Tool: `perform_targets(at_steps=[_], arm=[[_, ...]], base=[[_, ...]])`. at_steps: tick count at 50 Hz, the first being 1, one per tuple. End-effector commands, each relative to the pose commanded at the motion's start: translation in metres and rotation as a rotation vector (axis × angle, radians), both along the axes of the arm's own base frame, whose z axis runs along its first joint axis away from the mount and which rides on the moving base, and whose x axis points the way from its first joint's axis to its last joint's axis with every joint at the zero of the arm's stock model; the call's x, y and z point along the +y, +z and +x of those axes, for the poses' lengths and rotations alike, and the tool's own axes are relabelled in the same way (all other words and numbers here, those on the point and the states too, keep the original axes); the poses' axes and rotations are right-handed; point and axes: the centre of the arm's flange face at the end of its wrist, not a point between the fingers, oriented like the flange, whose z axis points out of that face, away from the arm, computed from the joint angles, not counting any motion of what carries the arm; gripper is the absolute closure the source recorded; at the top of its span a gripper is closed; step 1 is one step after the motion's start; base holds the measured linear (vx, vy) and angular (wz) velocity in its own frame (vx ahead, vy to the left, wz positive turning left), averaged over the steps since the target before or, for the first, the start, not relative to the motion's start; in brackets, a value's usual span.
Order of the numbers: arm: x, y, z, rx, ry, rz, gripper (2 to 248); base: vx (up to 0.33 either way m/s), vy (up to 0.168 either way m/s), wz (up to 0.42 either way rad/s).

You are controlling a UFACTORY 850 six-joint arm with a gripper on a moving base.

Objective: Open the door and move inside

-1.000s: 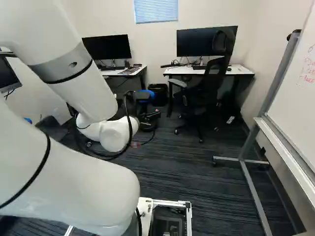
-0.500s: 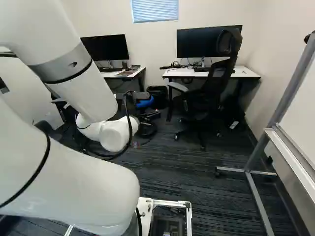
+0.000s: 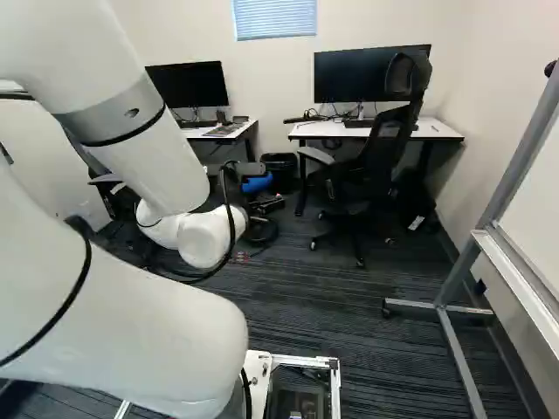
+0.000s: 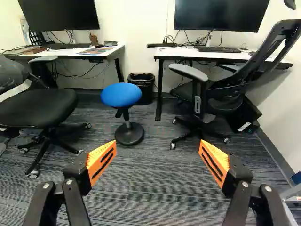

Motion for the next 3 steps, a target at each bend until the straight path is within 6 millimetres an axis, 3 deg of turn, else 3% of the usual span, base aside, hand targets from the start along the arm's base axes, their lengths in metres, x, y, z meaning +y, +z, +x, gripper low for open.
perform_targets(at_steps=[3], arm=[[0.0, 0.0, 0.0, 0.0, 0.0, 0.0, 3]], base=[[0.0, 0.0, 0.0]])
